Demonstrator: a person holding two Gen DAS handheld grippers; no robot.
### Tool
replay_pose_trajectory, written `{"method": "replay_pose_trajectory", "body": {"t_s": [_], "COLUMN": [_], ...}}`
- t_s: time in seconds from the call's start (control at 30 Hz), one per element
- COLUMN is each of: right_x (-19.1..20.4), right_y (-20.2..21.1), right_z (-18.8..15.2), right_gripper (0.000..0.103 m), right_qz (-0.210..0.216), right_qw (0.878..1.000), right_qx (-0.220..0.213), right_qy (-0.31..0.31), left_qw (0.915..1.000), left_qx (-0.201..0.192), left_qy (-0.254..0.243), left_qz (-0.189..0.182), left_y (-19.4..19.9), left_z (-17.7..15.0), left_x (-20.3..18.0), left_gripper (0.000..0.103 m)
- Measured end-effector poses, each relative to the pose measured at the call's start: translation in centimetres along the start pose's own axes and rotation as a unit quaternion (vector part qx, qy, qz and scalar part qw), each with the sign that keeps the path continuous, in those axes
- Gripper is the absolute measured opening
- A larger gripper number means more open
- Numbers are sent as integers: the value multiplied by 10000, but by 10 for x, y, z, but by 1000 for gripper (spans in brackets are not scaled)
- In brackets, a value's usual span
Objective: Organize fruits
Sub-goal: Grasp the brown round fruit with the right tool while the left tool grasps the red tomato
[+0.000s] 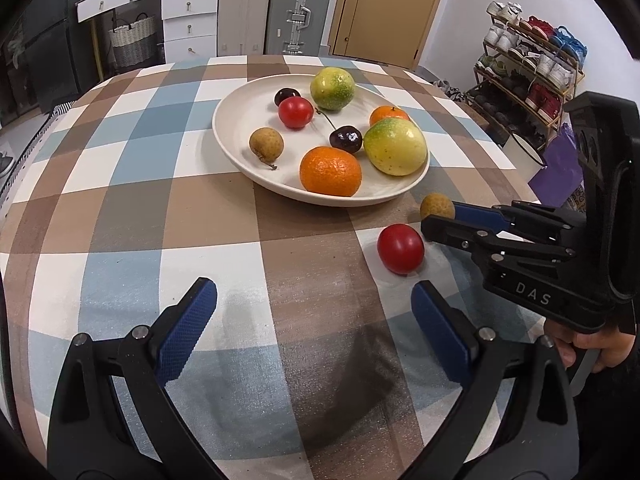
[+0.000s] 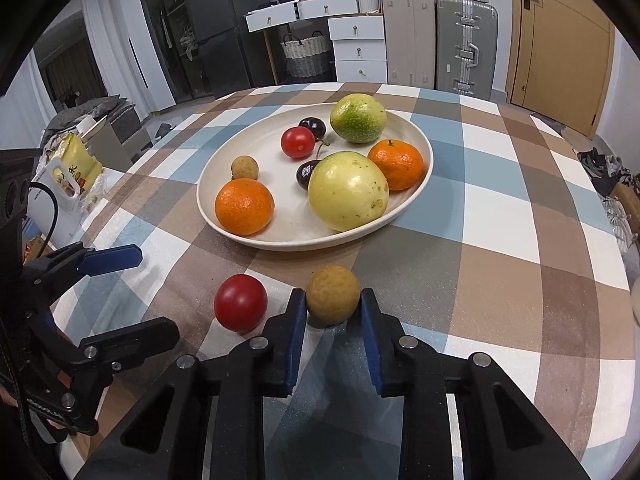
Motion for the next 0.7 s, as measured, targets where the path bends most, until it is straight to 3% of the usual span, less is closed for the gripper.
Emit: {"method": "replay_pose_trajectory", "body": {"t_s": [0.47,0.7], "right_x": [-9,-15], "right_y": [26,35], "right_z": [-5,-8], "right_gripper": [27,27], "right_qz": [-118,-183], "right_qw": [9994,9987], "right_qx": [-272,-347], "right_qy": [-198,-323], "left_qw": [9999,9995], "left_qx": [148,87], "left_qy": [-51,-169], "left_qz": [-48,-260], "left_y": [-22,-26], "left_z": [2,5], "left_x": [-18,-32], "left_gripper": [93,74]}}
Point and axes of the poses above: each gripper's, at about its wrist camera, not at the fingertips, and y roughly against the way its jaws point, x to its left, z to its top, the point moved 3 cm from there along -y, roughly the way its jaws point, and after that the axes turned 8 degrees about -x, right-handed, at the moved point
